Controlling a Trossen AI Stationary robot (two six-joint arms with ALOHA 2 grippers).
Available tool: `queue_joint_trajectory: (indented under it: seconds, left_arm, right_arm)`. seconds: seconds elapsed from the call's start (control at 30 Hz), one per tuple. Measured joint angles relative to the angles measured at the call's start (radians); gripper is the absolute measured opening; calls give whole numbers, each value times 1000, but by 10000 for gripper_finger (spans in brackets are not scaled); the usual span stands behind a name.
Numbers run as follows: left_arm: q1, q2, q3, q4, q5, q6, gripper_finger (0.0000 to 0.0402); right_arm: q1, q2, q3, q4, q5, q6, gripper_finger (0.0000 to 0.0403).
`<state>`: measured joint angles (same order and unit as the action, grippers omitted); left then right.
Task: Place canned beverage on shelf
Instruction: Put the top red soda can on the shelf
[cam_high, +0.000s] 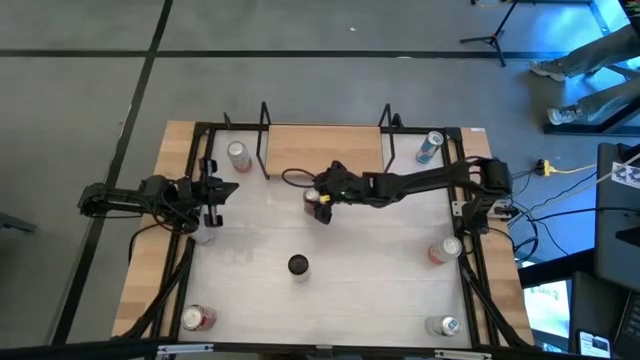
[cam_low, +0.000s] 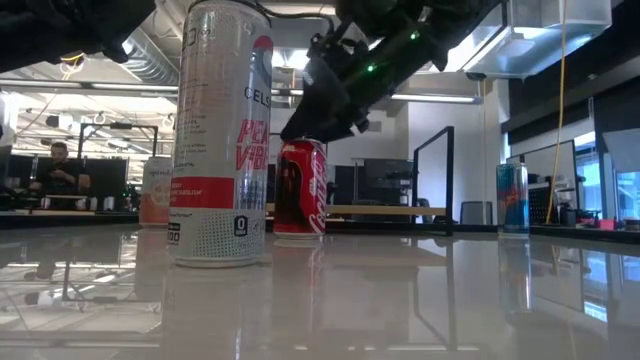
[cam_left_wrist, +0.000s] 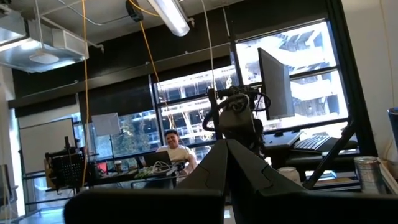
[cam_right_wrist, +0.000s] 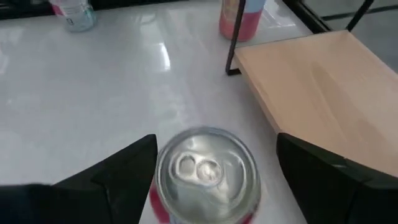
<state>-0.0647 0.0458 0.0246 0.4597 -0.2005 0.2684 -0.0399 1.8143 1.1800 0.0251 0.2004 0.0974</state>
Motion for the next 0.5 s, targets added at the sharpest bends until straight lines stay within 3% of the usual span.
queue_joint_trajectory:
  seconds: [0.3, 0.5]
  left_arm:
    - [0, 0, 0, -2, -19, 1, 1]
    - [0, 0, 0, -3, -19, 4, 1]
  right_arm:
    - [1, 49, 0, 37, -12, -1, 322]
    - [2, 41, 0, 46, 8, -11, 253]
